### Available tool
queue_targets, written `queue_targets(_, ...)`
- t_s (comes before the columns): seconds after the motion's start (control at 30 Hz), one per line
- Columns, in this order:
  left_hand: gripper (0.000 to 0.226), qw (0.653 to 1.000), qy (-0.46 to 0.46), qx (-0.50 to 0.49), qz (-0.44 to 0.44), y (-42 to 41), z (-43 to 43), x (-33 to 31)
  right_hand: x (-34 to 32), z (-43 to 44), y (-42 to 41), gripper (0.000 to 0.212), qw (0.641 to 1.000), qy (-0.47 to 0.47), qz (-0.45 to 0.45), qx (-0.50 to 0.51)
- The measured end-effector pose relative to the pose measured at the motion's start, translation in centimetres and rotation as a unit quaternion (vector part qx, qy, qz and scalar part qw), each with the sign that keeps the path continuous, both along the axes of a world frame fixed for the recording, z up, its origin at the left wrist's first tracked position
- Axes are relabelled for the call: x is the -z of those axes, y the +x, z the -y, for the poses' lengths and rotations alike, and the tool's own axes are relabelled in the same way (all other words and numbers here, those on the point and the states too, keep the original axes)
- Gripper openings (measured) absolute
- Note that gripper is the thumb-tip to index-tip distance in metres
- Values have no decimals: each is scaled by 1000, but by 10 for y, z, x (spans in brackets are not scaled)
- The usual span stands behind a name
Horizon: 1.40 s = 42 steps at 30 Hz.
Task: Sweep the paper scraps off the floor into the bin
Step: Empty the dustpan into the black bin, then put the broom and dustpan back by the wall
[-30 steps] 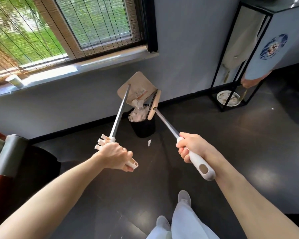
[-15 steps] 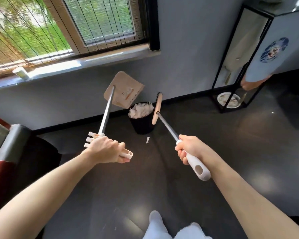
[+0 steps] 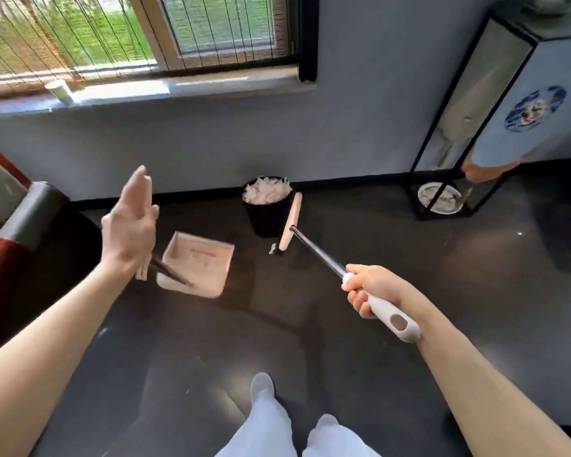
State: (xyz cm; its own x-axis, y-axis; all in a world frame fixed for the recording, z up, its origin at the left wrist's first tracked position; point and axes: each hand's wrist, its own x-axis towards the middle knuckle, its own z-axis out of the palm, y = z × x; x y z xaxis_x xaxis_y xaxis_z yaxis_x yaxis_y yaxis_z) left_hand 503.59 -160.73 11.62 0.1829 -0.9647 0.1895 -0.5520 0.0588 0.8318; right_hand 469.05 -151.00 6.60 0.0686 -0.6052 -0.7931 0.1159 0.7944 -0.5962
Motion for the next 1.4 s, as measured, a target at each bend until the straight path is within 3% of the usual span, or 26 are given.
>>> queue_targets(0.27,53,989,136,-49,-32,12,-6,78,32,10,6,38,997,50,-54,-35)
queue_targets(0.53,53,979,179,-33,-90,-10,55,110,66,107,29,39,983,112,-104,-98)
queue_targets(0.77,56,974,204,-8,-94,-25,112,133,71,200,36,27,956,124,-178,-199)
queue_targets(0.9,60,971,225,5,-86,-30,151,152,83,268,32,27,905,87,-254,-329)
queue_targets(0.97,64,969,231,-5,-91,-32,166,163,86,296,33,24,859,68,-299,-410)
queue_targets(1.07,68,970,224,-25,-92,-33,181,175,87,322,37,16,763,54,-389,-514)
queue_targets(1.13,70,971,219,-25,-93,-31,190,178,92,332,39,17,722,56,-412,-553)
queue_targets(1.17,70,972,218,-24,-90,-30,195,178,94,336,40,16,713,57,-412,-565)
queue_targets(1.3,68,976,210,-26,-43,-24,211,183,97,338,34,45,711,62,-373,-593)
queue_targets(1.4,69,978,201,-29,-45,-16,211,184,85,335,26,48,760,90,-305,-567)
